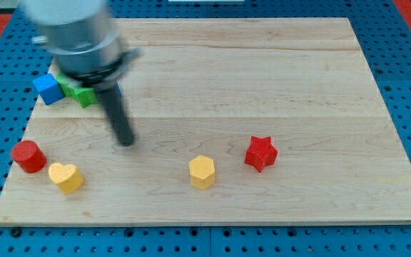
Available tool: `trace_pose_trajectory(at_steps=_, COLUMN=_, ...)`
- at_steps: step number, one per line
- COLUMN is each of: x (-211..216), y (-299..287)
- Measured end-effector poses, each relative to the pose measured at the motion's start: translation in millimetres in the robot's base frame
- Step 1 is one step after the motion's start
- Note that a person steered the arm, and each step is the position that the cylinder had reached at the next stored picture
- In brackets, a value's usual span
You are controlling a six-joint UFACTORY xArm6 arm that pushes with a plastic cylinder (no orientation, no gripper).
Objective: Slide the red star closer to blue triangle
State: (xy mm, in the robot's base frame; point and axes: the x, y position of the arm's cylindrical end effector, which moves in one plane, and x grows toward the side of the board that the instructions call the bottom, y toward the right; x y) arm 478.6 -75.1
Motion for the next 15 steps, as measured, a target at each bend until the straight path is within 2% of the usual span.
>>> trace_pose_trajectory(at_steps=1, x=22.4, y=118.2)
trace_pose_trajectory(at_steps=2, x=67.7, y=107.4)
trace_pose_trajectory(at_steps=3, x=74.4, y=-8.6)
trace_pose_trajectory(at_steps=4, x=50.4, y=-50.2)
trace_pose_trajectory(at_steps=5, x=95.1, y=38.5)
trace_pose_trajectory(at_steps=6, x=114.0, y=135.9)
trace_pose_trajectory(at_steps=7, x=77.9, y=206.1)
trace_pose_trajectory(at_steps=8, x=52.1, y=173.1)
trace_pose_trajectory(at_steps=9, x=29.8, y=86.4)
trace_pose_trajectory(at_steps=10, x=-3.2, y=25.7)
trace_pose_trajectory(at_steps=11, x=-30.2, y=28.8)
trace_pose_trajectory(at_steps=12, x=-26.3, y=-22.7)
trace_pose_trajectory(at_steps=13, x=-22.0, y=-49.3)
trace_pose_trajectory(at_steps=14, x=-48.3, y=-53.2)
trace_pose_trajectory(at_steps=15, x=-31.1, y=-88.2)
